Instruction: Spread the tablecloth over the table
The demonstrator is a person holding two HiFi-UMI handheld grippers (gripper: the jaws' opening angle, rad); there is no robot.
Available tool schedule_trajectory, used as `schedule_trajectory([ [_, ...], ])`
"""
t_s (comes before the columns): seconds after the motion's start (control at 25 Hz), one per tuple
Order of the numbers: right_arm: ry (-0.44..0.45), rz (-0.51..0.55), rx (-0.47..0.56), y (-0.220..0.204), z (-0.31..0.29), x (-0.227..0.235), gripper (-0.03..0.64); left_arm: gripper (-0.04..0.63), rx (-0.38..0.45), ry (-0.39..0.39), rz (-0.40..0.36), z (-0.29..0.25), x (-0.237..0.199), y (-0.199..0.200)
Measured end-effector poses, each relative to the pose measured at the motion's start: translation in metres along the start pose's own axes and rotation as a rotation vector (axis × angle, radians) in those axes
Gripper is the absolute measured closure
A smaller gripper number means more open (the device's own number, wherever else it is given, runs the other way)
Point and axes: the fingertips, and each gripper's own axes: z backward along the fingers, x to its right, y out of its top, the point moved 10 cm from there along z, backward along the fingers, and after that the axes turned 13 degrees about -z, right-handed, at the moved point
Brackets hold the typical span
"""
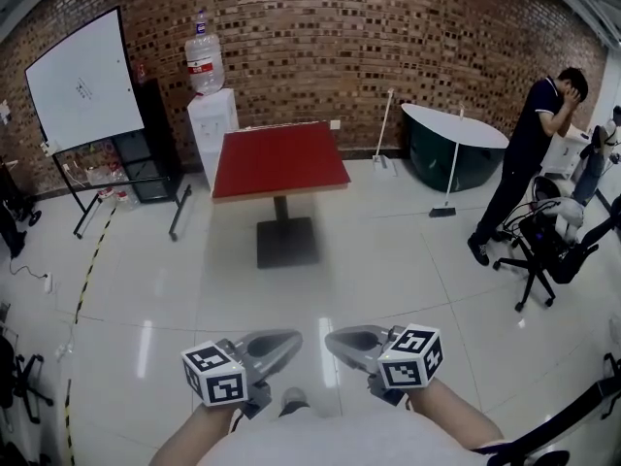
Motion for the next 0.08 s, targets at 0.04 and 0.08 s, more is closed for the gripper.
schedule_trajectory([
  [0.04, 0.0, 0.001, 0.003, -0.0026, 0.0019, -0.002, 0.617, 0.595, -0.005, 0.002, -0.005, 0.0013, 0.0032, -0.0012],
  [0.08, 0.0, 0.002, 0.006, -0.0055, 0.0038, -0.0039, 0.617, 0.594, -0.011, 0.003, -0.01, 0.0026, 0.0063, -0.0026],
])
